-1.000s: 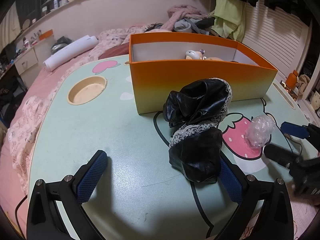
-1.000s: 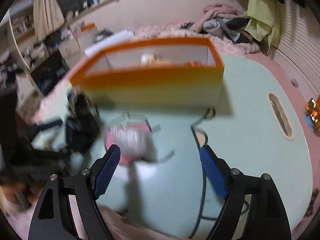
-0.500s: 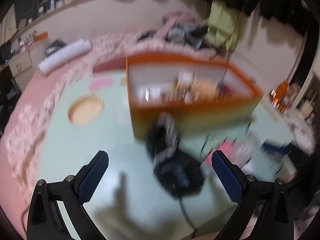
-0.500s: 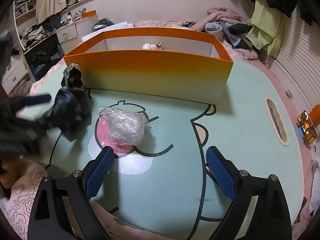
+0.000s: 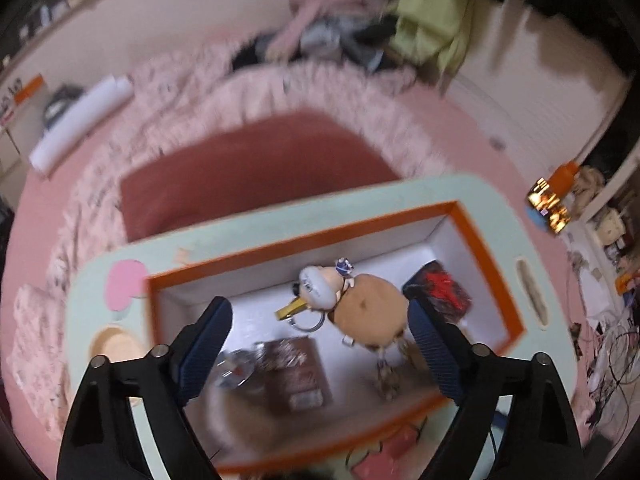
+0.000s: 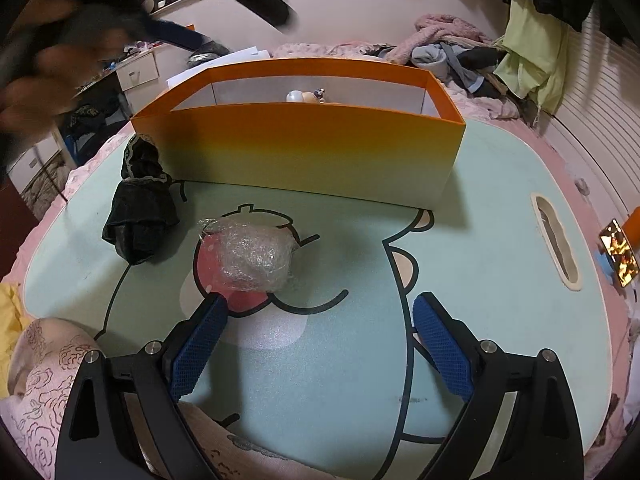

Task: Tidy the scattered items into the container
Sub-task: 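Reach into the box and grasp the white figurine keychain with the left gripper, then carry the white figurine out and place it on the table, left gripper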

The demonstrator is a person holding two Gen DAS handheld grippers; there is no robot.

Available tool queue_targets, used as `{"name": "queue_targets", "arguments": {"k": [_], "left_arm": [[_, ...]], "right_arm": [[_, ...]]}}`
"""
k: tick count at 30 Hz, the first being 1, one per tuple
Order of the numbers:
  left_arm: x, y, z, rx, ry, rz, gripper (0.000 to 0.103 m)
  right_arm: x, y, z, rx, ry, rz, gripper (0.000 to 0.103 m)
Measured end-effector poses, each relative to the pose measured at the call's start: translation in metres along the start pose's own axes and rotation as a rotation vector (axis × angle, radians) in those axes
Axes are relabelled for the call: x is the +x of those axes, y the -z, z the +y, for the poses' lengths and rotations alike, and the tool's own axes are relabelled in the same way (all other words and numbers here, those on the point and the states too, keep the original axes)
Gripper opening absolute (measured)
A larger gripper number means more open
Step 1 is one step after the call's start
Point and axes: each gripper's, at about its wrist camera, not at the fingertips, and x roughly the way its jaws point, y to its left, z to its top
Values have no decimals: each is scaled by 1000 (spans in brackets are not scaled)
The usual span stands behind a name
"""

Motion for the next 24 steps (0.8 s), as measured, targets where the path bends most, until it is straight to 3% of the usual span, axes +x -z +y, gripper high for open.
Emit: {"name": "queue_targets", "arguments": {"k": [6, 7, 8, 10, 14, 19, 24], "left_arm": [[49, -12, 4, -119, -27, 98, 76], [52, -13, 6, -140, -14, 108, 68], [56, -13, 8, -166, 8, 124, 55], [58, -11, 11, -192, 22, 134, 47], [57, -6, 11, -165, 35, 131, 47], [11, -8, 19, -159, 110, 9, 47], [-83, -2, 23, -139, 220, -194, 47]], "right_arm": [[0, 1, -3, 5, -14, -8, 94], [-1, 1, -3, 6, -16, -10, 94], [-1, 1, -4, 8, -18, -11, 94], [-1, 1, -4, 11, -25, -13, 94], [-2, 2, -4, 19, -38, -17, 95], [-1, 2, -2, 18, -36, -15, 95], [-1, 2, -1, 17, -35, -14, 95]]}}
